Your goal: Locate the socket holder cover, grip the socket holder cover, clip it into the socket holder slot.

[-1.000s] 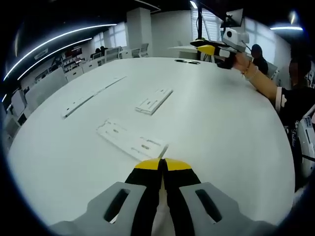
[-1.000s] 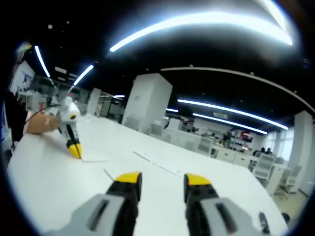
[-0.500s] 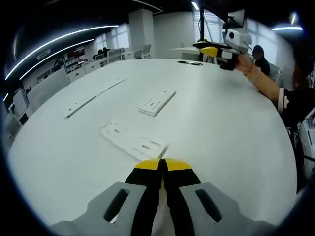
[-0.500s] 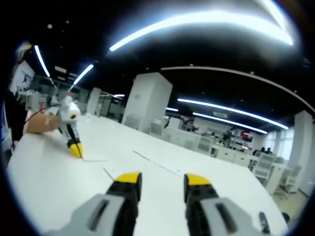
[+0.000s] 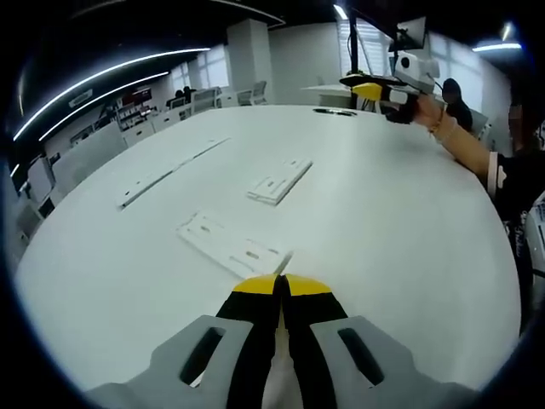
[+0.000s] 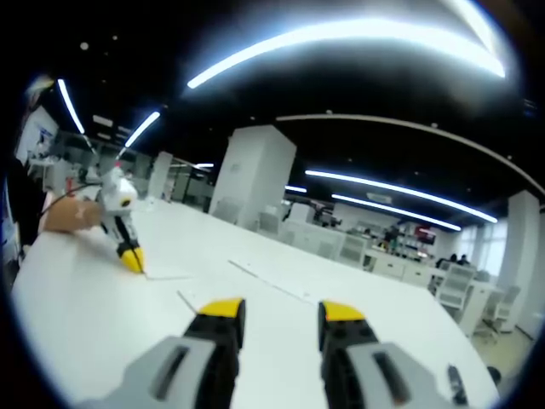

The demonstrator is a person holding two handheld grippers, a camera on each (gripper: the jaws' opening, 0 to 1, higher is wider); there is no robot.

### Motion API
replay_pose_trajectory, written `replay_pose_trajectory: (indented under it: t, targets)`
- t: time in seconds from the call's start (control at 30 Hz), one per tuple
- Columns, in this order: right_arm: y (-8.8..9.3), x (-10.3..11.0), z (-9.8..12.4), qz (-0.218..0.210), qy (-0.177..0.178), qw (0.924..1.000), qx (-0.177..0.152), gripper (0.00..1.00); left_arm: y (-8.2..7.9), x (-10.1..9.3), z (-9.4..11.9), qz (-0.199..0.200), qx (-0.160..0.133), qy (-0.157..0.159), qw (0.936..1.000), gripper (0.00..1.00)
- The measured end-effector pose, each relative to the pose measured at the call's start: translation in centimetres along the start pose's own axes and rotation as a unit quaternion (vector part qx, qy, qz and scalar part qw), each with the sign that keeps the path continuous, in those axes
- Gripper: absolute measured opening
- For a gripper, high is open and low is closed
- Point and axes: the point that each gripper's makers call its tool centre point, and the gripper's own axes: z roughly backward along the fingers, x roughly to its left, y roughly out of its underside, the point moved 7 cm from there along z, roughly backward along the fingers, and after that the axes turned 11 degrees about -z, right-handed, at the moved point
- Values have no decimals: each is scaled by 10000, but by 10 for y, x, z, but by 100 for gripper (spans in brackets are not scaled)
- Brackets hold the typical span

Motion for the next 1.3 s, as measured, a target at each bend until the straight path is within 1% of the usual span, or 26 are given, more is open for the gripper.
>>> replay_pose_trajectory:
  t: [0.47, 0.9, 1.07, 1.3]
  targets:
    - [0, -1, 0, 5, 6, 10000, 27, 36, 0, 0, -1, 14, -65, -116, 9999, 3]
    - [0, 1, 1, 13, 8, 10000, 17, 36, 2, -5, -3, -53, -106, -237, 9996, 3]
    - [0, 0, 1, 20, 7, 10000, 17, 36, 2, -7, -3, -62, -125, -248, 9996, 3]
    - [0, 1, 2, 15, 10, 10000, 11, 36, 3, -5, -3, -70, -132, -262, 9995, 3]
